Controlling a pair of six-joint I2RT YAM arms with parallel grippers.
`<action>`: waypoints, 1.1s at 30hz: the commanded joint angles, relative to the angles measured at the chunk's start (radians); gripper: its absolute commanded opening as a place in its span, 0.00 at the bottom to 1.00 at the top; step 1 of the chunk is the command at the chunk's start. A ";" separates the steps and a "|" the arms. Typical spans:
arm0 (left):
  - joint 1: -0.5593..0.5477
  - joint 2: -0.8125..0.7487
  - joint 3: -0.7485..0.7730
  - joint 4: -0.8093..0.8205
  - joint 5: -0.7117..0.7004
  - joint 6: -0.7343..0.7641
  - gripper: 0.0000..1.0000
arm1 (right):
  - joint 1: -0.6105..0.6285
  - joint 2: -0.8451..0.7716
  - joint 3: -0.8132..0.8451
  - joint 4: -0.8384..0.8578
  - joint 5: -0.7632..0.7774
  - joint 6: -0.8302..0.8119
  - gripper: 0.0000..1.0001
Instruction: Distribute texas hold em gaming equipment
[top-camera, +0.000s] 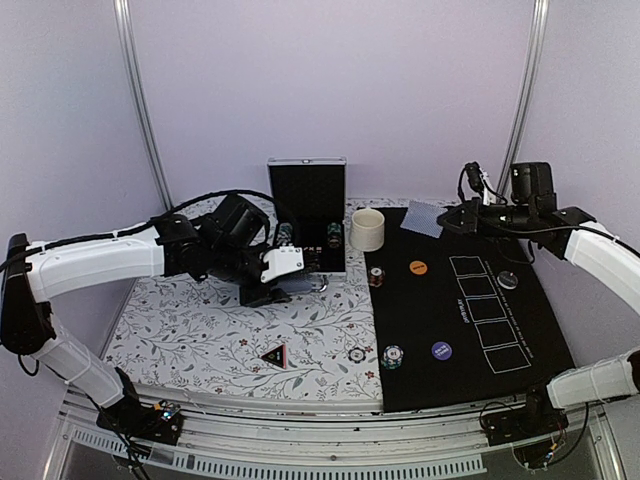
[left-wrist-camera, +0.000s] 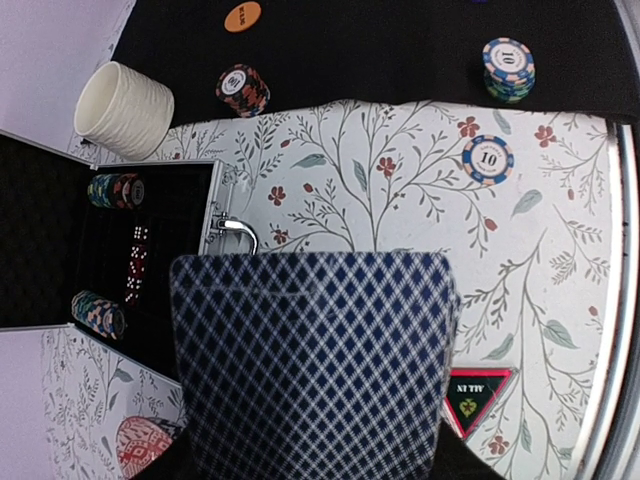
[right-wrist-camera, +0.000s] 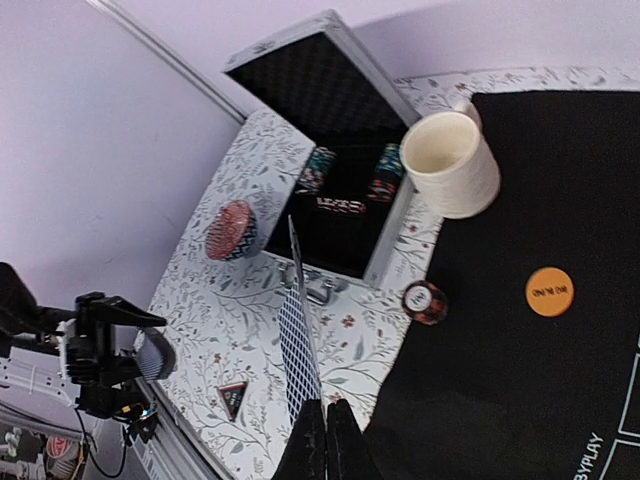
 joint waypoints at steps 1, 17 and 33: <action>-0.020 -0.006 0.013 0.013 -0.003 -0.034 0.52 | -0.117 -0.014 -0.098 -0.041 -0.037 -0.022 0.02; -0.039 -0.058 -0.058 0.030 0.049 -0.029 0.52 | -0.243 0.074 -0.204 -0.140 -0.069 -0.139 0.02; -0.047 -0.051 -0.064 0.030 0.057 -0.029 0.52 | -0.628 0.043 -0.331 -0.053 -0.132 -0.141 0.02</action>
